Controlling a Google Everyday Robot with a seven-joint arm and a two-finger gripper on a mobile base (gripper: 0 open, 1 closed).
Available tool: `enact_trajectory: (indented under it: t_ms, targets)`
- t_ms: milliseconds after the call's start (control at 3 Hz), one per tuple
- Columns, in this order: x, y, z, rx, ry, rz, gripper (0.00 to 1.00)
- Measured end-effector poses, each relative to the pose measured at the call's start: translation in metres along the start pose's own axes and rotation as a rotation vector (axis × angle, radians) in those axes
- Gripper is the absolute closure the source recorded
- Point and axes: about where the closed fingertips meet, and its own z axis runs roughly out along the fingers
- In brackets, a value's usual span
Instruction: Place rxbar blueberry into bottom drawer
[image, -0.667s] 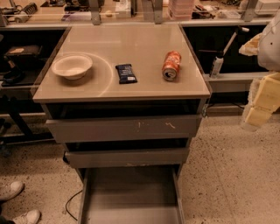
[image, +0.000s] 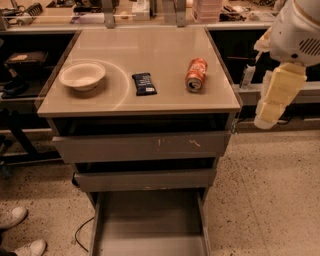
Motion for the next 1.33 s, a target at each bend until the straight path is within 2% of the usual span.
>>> enact_trajectory:
  t_ms: [333,667,1000,1333]
  targets:
    - [-0.031,-0.027,0.017,-0.029,0.0,-0.038,0.0]
    - [-0.067,-0.058,0.036,-0.033,-0.023,-0.086,0.0]
    - [-0.067,-0.058,0.036,-0.033,-0.023,-0.087,0.0]
    - [-0.088,-0.065,0.05,-0.022,-0.051,-0.125,0.0]
